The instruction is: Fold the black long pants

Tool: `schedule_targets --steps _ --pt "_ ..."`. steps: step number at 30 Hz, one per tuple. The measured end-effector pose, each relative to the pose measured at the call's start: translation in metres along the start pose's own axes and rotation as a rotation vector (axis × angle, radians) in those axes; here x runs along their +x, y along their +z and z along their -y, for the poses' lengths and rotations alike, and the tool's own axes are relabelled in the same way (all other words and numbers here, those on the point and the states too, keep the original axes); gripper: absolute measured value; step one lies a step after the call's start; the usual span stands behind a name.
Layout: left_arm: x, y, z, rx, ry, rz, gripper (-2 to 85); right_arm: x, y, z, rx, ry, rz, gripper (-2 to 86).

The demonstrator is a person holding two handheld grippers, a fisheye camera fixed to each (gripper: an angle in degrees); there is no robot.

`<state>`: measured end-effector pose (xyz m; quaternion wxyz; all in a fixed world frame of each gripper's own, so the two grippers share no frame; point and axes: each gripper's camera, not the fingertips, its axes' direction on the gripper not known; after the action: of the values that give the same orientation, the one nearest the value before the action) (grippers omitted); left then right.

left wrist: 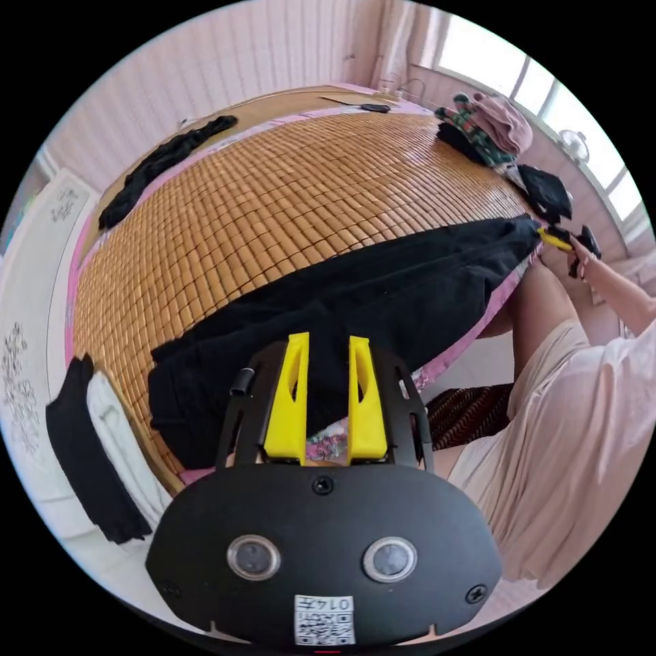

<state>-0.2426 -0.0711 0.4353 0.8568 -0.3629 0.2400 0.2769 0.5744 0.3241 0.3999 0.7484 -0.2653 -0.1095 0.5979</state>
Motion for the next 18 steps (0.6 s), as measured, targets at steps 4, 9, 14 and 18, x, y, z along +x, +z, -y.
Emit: schedule_targets --steps 4,9,14,18 --pt "0.055 0.027 0.053 -0.011 0.238 -0.005 11.5 -0.008 -0.027 -0.017 -0.044 -0.060 -0.088 1.3" --pt "0.088 0.069 0.089 -0.206 0.394 -0.047 9.0 -0.020 -0.047 -0.011 -0.150 -0.151 -0.228 0.9" --pt "0.083 0.055 0.105 -0.183 0.290 -0.109 -0.5 -0.022 -0.049 0.011 -0.068 -0.217 -0.245 3.1" --pt "0.072 0.027 0.111 -0.084 0.181 -0.134 -0.9 -0.008 -0.045 0.003 -0.038 -0.252 -0.300 5.9"
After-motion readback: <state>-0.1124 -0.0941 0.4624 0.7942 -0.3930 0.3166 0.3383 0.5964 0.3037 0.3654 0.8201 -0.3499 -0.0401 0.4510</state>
